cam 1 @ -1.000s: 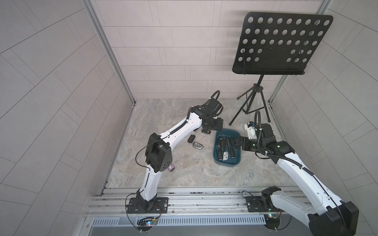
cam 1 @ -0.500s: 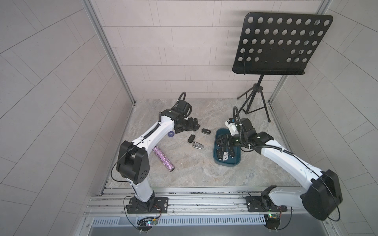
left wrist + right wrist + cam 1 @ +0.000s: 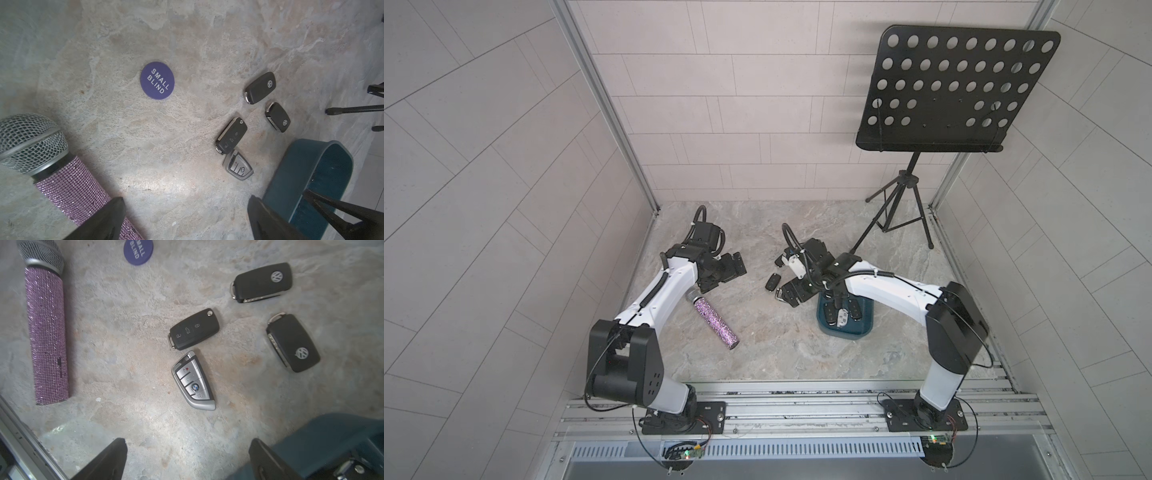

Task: Place the car key into the storage box
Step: Pick up the car key from the center of the board.

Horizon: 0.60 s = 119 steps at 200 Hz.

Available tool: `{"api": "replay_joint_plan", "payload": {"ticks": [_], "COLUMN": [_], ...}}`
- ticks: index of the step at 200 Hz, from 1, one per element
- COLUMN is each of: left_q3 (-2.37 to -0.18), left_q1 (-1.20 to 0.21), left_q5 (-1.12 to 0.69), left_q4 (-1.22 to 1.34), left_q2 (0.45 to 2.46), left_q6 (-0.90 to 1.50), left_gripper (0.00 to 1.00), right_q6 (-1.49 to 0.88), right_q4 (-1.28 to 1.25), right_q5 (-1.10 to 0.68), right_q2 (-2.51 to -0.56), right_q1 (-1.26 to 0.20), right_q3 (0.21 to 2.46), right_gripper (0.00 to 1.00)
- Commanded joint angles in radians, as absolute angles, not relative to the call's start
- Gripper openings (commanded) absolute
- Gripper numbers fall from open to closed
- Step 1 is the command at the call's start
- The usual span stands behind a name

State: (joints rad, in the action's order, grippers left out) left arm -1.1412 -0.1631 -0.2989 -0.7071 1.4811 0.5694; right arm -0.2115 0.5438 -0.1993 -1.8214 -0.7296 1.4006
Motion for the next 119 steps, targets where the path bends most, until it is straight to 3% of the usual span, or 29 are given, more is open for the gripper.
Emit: {"api": "replay_joint_plan", "payload": {"ticks": [1,119], "left_q3": [-1.113,-1.11], "left_q1": [-0.145,-0.123], "left_q5": [-0.324,-0.336], "left_q4": [-0.674,-0.721], "left_q2": [1.463,1.413], "left_q6": [0.591,0.563], "left_gripper": [1.0,1.0], "right_q6": [-0.117,0.014], "right_q4": [0.644,0.723], "right_q5": [-0.142,-0.083], "right_q2": [-1.889,-2.162], "right_q1": [-0.754,-0.785], "right_q3": [1.481,1.715], "right_gripper": [0.94,0.9]}}
